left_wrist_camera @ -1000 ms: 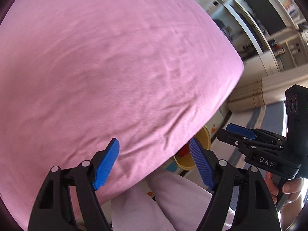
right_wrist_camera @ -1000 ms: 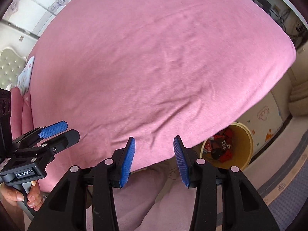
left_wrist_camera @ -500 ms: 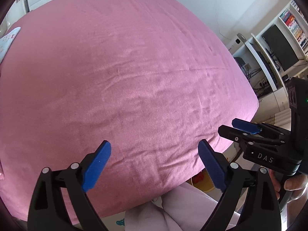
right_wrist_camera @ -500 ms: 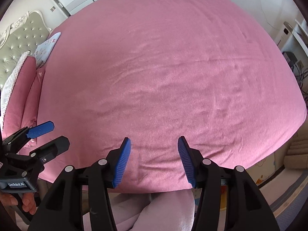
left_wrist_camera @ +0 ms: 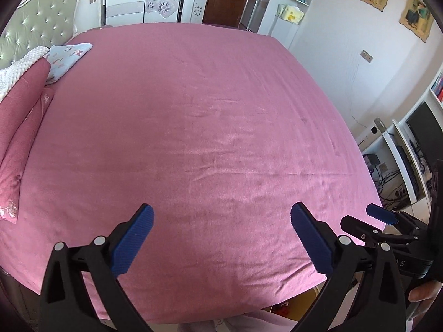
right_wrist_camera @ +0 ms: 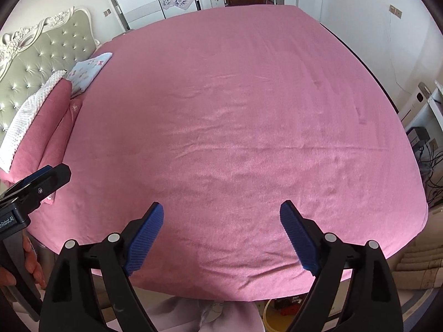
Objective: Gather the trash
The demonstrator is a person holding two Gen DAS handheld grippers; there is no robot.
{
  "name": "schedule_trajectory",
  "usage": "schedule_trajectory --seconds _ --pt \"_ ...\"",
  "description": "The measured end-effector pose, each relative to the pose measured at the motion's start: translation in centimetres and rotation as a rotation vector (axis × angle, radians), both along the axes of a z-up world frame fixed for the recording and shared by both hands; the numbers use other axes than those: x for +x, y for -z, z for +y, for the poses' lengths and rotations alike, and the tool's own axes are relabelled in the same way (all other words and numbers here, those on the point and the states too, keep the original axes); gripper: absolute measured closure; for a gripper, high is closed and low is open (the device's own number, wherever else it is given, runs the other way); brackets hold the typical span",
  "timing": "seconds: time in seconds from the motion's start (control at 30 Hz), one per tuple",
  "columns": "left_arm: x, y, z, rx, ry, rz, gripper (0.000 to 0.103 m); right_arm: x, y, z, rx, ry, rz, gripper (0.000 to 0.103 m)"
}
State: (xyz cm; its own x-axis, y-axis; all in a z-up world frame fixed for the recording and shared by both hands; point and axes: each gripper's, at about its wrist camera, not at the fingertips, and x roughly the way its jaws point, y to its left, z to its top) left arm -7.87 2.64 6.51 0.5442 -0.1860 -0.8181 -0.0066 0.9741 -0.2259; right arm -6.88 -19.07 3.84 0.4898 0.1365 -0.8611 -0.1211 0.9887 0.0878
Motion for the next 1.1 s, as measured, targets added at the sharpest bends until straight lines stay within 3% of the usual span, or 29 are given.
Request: schedule_trajectory --seconds 0.17,0.37,0.73,1.1 --pt "-0.3 -0.3 0.2 -0.034 -0.035 0.016 0.004 0.3 -1.1 -0.4 0.009 -0.007 -0.061 0.013" --pt "-0.5 -0.8 -0.4 0.021 -0.017 0.015 0.004 1.3 -1.5 -1.6 0.099 0.052 -0.044 0.01" --pt "-0.1 -1.6 -1.0 0.01 0.024 -0.016 0.004 2.0 -1.0 -0.8 0.065 0.015 -0.017 0.01" --pt "0.6 -2.4 -0.6 0.015 -0.002 -0.027 0.004 2.3 -0.8 0.8 0.032 -0.049 -0.014 0.01"
